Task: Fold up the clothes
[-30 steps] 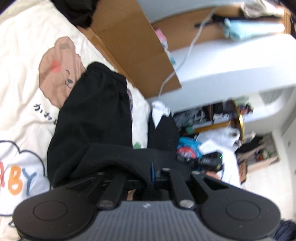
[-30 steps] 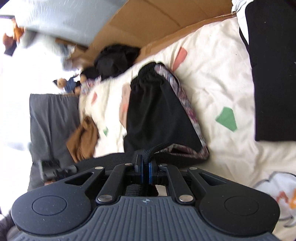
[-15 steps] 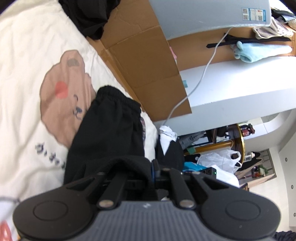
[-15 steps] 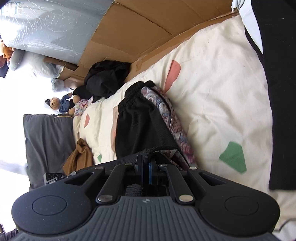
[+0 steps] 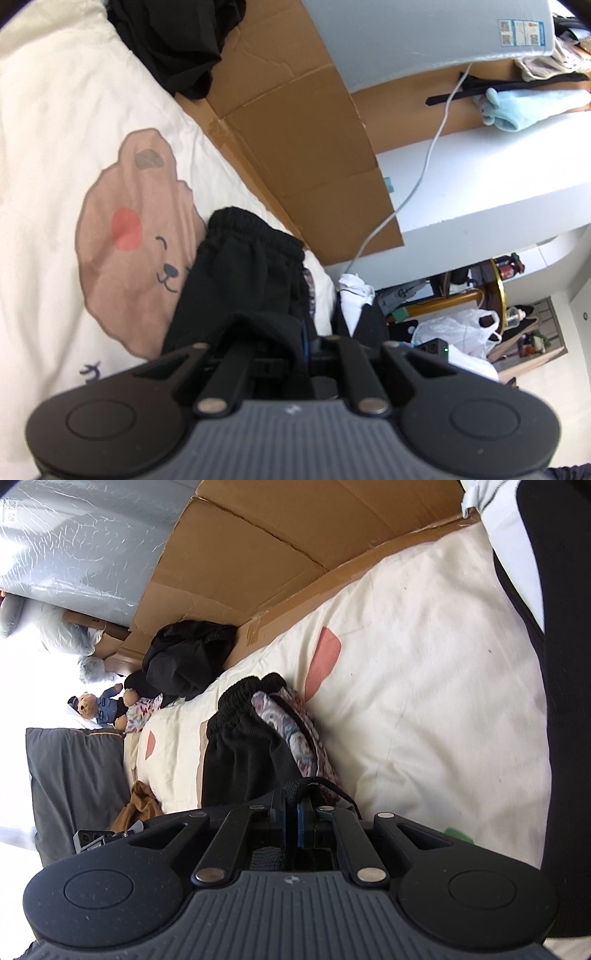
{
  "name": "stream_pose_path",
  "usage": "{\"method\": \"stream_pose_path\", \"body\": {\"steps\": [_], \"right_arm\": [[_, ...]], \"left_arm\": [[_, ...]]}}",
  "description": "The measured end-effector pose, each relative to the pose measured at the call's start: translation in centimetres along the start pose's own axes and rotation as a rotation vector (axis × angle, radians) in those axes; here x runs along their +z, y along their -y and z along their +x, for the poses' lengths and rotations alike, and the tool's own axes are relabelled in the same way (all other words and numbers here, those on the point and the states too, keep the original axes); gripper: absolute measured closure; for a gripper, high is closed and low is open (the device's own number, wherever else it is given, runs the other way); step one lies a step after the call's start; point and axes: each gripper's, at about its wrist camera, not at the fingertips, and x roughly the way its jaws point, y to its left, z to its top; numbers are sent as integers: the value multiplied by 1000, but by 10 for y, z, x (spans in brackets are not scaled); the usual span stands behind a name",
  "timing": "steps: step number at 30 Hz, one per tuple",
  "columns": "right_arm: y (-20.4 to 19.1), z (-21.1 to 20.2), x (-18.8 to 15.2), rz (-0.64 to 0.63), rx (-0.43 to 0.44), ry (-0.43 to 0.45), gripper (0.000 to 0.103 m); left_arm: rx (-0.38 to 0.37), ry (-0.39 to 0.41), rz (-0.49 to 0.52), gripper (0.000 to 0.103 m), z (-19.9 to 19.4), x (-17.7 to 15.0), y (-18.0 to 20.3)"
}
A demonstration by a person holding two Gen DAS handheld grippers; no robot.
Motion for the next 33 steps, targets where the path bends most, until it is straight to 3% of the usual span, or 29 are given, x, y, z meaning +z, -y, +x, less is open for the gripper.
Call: {"method": "stream_pose_path", "body": {"steps": [12, 13, 15, 18, 23, 27, 33], "right_arm": [[15, 30, 9, 28, -48, -9, 97], [17, 32, 8, 35, -48, -11, 97], [19, 32, 6, 50, -36, -9, 95], [19, 29, 3, 50, -17, -10, 93], [20, 23, -5, 50, -7, -18, 86], [22, 21, -14, 59, -14, -31, 68], [27, 20, -26, 75, -9, -50, 66]], "left_arm": [[106, -8, -38, 93, 22, 7, -28], [108, -8, -42, 90, 23, 6, -29], [104, -13, -46, 74, 23, 2, -29], [96, -18, -51, 65, 23, -2, -29], [94, -24, -50, 62, 21, -9, -27], [98, -33, -46, 57, 20, -15, -25], [111, -35, -51, 57, 20, -23, -24]]}}
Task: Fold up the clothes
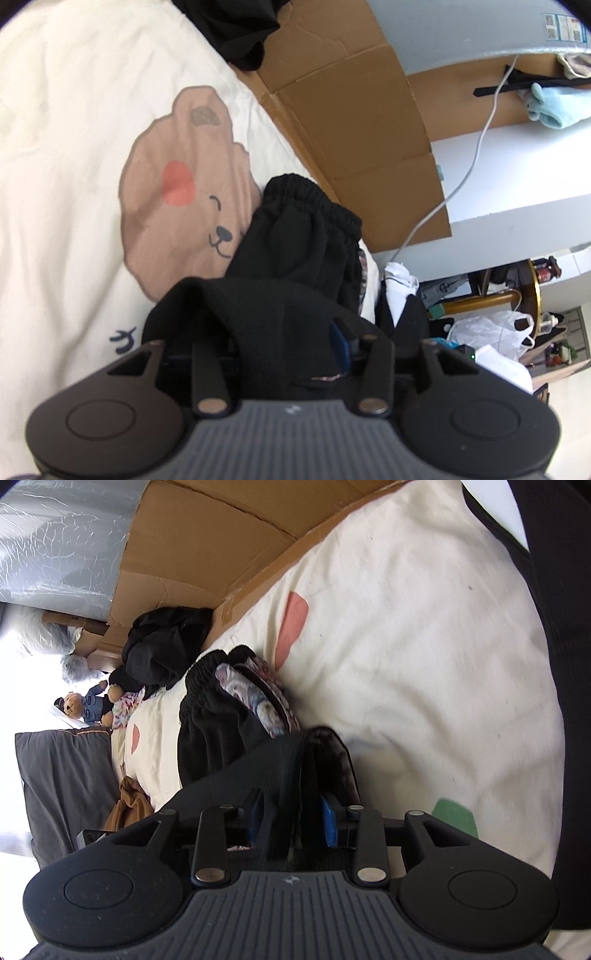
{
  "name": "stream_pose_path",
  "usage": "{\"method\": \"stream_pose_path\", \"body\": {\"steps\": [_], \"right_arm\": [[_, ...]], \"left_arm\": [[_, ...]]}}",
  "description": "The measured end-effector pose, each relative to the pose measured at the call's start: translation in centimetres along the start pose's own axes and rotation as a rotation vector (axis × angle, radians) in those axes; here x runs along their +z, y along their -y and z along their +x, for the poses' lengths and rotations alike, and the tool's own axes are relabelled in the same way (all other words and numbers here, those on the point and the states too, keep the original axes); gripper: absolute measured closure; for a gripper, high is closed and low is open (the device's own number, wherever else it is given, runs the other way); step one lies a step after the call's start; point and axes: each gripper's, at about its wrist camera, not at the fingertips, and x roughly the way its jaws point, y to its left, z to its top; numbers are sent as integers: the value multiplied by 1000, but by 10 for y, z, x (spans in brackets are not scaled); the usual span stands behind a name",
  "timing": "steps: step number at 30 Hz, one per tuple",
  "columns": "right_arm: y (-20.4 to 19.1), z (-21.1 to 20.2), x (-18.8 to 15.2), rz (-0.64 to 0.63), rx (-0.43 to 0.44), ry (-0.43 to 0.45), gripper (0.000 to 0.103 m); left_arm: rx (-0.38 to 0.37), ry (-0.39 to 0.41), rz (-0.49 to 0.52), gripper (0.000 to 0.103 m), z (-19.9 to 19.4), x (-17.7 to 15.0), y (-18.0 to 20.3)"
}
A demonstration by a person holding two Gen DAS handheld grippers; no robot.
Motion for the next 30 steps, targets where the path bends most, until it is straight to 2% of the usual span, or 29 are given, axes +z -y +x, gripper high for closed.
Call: {"method": "stream_pose_path", "body": {"steps": [12, 13, 14, 15, 16, 18, 28, 30], "right_arm": [[2, 4, -5, 9, 18, -5, 66], [2, 3, -5, 10, 27, -2, 66], [1, 3, -5, 1, 38, -2, 67], [-2, 3, -4, -22, 44, -3, 71], [-5, 3, -4, -43, 40, 0, 81], [-11, 1, -2, -81, 25, 7, 90], [-19, -9, 24, -70, 56, 101, 92], [-19, -9, 27, -67, 56, 109, 92]], "left_arm": [[-6, 6, -13, 59, 0, -3, -3], [-15, 3, -9, 65, 0, -2, -3], [-19, 3, 4, 85, -1, -2, -1], [-18, 5, 23, 93, -1, -1, 1], [-21, 8, 30, 92, -2, 0, 2], [-34, 15, 29, 94, -3, 3, 3], [-69, 80, 9, 94, -10, 28, 8], [-67, 88, -20, 94, -8, 31, 9]]}}
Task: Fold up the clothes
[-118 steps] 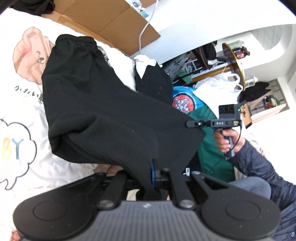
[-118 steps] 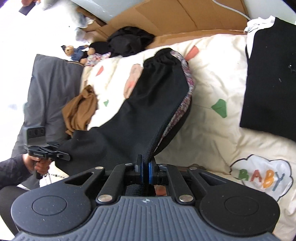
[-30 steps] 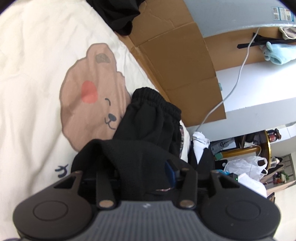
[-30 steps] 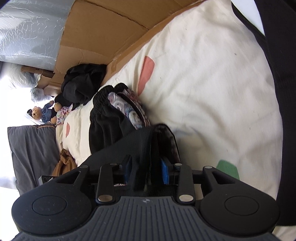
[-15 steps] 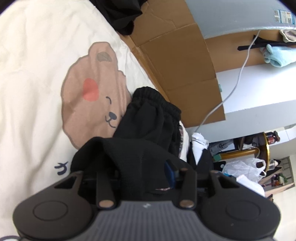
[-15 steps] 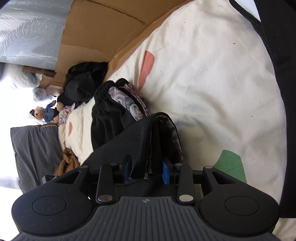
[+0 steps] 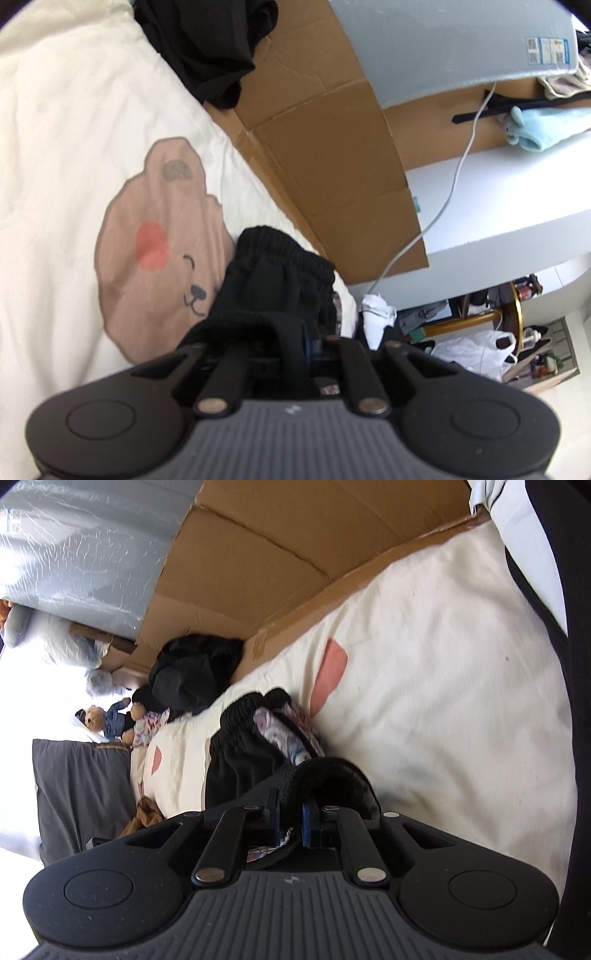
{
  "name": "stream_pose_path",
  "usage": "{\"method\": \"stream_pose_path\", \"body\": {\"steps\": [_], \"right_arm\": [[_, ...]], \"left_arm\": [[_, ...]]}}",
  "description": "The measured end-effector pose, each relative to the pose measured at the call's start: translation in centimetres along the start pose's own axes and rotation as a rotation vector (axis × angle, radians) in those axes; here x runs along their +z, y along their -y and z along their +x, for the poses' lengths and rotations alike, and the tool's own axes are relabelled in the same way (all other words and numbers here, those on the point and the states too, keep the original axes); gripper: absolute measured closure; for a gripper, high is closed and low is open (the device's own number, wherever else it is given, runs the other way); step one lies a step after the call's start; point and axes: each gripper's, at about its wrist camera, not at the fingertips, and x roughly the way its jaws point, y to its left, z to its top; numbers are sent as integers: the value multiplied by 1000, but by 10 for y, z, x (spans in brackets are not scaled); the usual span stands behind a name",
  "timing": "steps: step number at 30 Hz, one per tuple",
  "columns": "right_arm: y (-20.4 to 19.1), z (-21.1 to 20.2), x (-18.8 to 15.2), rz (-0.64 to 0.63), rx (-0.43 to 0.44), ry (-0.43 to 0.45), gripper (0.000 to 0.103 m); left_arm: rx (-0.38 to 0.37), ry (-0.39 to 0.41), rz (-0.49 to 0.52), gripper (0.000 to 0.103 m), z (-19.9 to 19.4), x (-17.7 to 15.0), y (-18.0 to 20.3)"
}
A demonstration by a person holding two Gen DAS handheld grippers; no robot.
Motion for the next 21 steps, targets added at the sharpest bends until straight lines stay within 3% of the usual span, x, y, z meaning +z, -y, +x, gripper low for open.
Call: {"method": "stream_pose_path", "body": {"steps": [5, 9, 13, 15, 17, 21], "right_arm": [[1, 7, 8, 4, -7, 6, 92], [-5, 11, 16, -17, 1, 16, 92], [-7, 15, 23, -9, 8, 18, 90], [-7, 16, 26, 1, 4, 28, 89], [-6, 18, 29, 8, 2, 37, 88], [-5, 21, 34, 15, 1, 54, 73]], "left_arm": [[9, 32, -96, 94, 7, 0, -2], [15, 38, -110, 93, 11, 6, -3], [-5, 61, -169, 88, 14, 13, -7], [-22, 70, -168, 77, 14, 17, -5], [-25, 85, -171, 73, 13, 21, -5], [-13, 123, -166, 66, 7, 30, -9]]}}
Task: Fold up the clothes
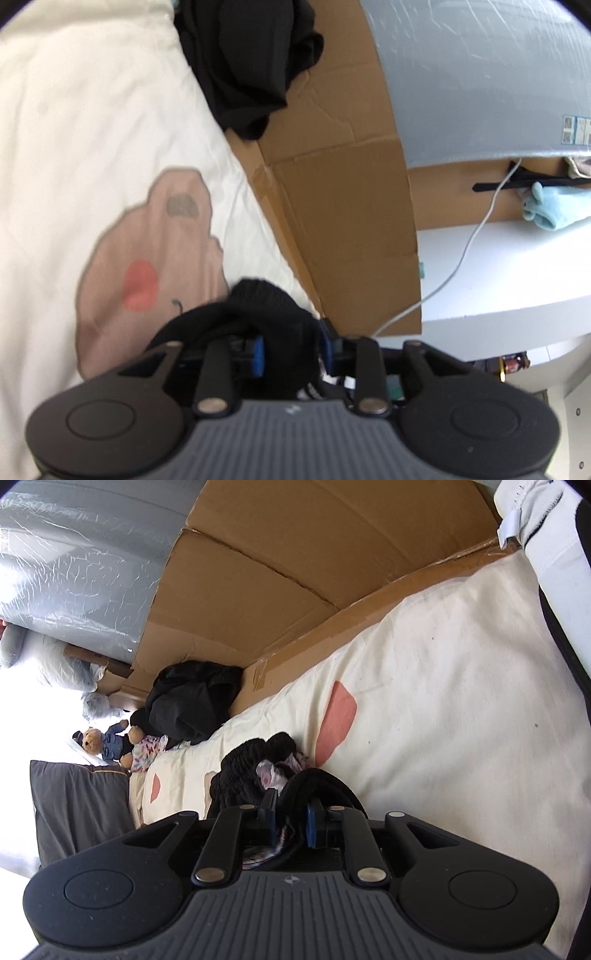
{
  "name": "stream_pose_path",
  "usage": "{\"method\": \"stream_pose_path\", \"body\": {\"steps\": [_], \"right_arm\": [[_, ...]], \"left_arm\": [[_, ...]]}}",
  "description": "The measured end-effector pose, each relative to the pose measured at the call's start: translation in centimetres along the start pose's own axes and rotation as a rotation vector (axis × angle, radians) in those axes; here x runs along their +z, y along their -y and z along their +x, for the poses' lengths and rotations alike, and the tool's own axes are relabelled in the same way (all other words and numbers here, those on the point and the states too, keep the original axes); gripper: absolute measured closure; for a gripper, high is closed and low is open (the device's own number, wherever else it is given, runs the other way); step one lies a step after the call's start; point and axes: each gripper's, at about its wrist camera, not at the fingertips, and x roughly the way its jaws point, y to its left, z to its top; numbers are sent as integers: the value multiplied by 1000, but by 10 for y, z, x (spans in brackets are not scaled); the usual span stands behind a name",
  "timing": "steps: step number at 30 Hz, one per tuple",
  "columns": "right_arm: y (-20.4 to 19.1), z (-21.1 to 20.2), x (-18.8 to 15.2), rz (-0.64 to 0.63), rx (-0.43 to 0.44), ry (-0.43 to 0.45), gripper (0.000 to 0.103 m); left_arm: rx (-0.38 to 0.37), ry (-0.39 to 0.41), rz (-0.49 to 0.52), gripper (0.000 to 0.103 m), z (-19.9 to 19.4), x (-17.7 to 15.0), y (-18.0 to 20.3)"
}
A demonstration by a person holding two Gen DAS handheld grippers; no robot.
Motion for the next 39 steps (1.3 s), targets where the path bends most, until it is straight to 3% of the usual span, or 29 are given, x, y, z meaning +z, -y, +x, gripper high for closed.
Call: {"method": "stream_pose_path", "body": {"steps": [4, 8, 14, 16, 19, 23, 24, 26, 34, 39], "right_arm": [[0, -2, 5, 9, 16, 38, 67], [0, -5, 10, 6, 15, 70, 63], [2, -2, 4, -54, -66, 54, 61], [3, 0, 1, -79, -103, 48, 53], [8, 3, -3, -110, -154, 33, 49], [16, 9, -7, -117, -177, 17, 49], [18, 10, -7, -115, -180, 14, 49], [19, 13, -7, -117, -182, 11, 49], [16, 35, 0, -165, -173, -30, 49], [10, 51, 0, -207, -200, -44, 49]], "left_arm": [[22, 38, 33, 63, -7, 5, -1], [83, 27, 108, 59, -8, 3, 0], [190, -21, 211, 54, -1, -6, -4], [229, -37, 240, 53, 4, -8, -6], [265, -49, 272, 52, 9, -9, -8], [309, -51, 312, 49, 16, -8, -7], [321, -57, 329, 42, 18, -8, -6], [343, -74, 370, 36, 24, -9, -4], [370, -92, 434, 34, 42, -10, -3], [466, -170, 627, 36, 58, -21, 16]]}}
